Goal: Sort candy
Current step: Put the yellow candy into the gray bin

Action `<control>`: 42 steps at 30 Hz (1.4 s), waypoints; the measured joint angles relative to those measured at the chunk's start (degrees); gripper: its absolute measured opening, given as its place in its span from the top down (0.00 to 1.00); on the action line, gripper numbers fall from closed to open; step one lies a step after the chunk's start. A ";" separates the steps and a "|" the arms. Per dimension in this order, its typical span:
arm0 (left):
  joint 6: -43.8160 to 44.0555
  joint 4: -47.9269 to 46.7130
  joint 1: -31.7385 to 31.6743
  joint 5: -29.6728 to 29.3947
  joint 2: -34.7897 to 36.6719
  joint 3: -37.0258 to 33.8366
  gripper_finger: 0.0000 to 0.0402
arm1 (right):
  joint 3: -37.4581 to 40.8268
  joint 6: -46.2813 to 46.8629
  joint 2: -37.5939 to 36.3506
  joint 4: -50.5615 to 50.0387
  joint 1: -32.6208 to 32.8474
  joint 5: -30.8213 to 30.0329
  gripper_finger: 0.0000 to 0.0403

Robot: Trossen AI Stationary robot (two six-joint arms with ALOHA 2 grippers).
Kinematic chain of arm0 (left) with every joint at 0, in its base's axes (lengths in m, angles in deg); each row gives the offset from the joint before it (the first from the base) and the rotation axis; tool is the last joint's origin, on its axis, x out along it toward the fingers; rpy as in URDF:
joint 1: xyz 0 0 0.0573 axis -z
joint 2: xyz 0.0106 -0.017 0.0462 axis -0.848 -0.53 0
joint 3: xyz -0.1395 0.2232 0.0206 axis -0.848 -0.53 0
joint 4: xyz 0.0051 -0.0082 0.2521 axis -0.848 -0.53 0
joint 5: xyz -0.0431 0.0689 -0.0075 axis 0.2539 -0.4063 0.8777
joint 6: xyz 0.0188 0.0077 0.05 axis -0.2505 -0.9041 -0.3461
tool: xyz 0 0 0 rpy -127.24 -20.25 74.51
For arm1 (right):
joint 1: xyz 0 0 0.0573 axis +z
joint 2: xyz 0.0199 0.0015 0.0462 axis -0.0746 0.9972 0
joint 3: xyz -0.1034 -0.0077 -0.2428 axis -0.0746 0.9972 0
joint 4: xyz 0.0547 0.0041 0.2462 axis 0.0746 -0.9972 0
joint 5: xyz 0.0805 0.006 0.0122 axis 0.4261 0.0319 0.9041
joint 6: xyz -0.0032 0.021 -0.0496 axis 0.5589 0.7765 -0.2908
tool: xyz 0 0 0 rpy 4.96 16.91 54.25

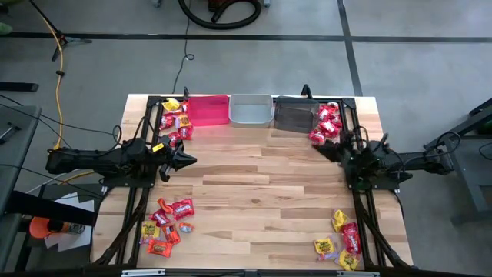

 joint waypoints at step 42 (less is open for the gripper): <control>1.68 0.12 0.02 -4.83 0.00 0.00 1.00 | -26.68 -19.75 39.56 7.96 -0.49 -9.65 1.00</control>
